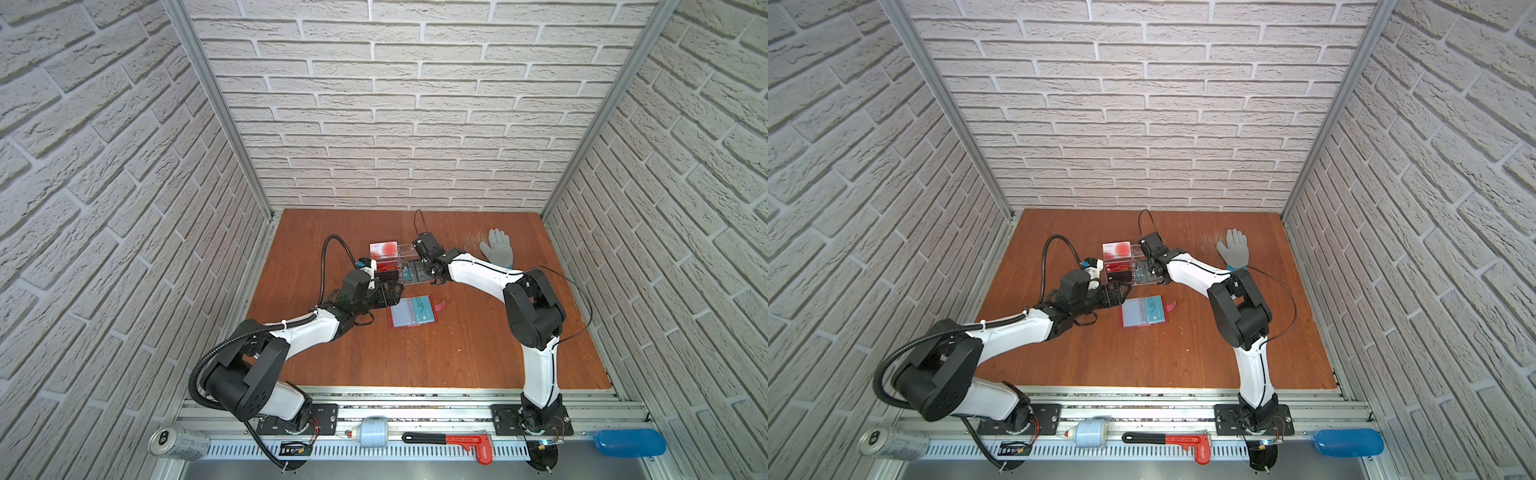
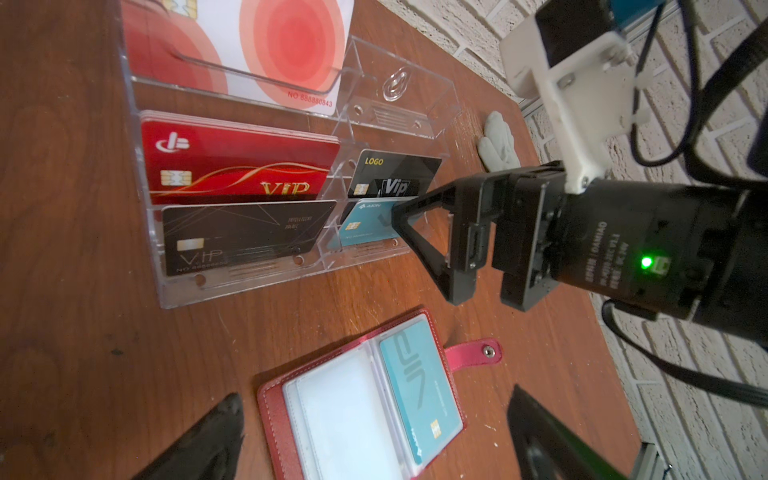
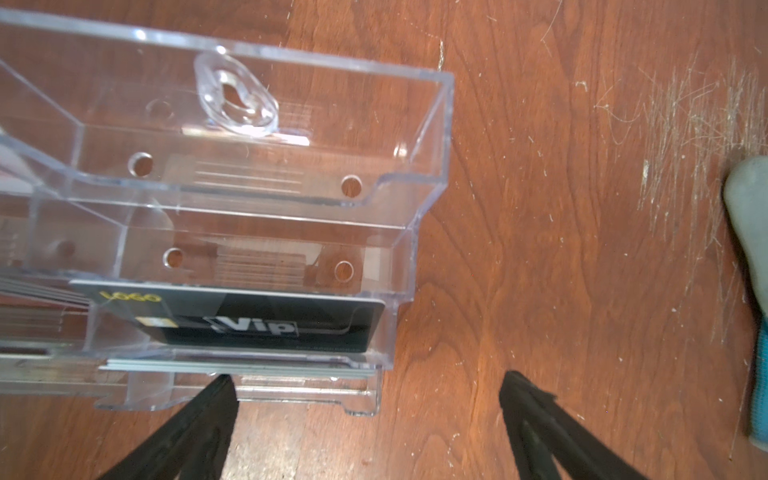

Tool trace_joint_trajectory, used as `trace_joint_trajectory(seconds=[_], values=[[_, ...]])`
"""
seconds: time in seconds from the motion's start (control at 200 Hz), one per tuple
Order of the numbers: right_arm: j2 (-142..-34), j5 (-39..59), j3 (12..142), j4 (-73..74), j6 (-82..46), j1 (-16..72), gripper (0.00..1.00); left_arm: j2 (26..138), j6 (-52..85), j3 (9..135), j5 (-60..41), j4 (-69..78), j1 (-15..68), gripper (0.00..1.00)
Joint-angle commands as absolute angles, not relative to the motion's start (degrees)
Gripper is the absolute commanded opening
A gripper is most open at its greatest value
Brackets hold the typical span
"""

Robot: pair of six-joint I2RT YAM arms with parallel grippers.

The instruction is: Take the credit cards out of the card holder

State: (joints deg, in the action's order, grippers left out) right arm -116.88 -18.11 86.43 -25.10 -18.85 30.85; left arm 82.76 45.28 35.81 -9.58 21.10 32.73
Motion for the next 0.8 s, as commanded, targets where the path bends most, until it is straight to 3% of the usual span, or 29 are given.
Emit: trace_joint_trajectory(seconds=[0.0,0.44,0.795], values=[[-114.7,-17.8,85.5,-24.6,-19.1,30.8,1.0,81.9,45.4,35.2,-10.3,23.7,32.3,0.98],[-98.3,-11.8,70.0,-25.1,-20.5,31.2,1.0,84.9,49.0,35.1,-14.0,27.4,32.3,0.98],[-91.6,-5.4,57.6,-20.3,-21.7,31.0,1.0,90.5,53.8,35.6,-17.9,32.5,33.9,0.98]])
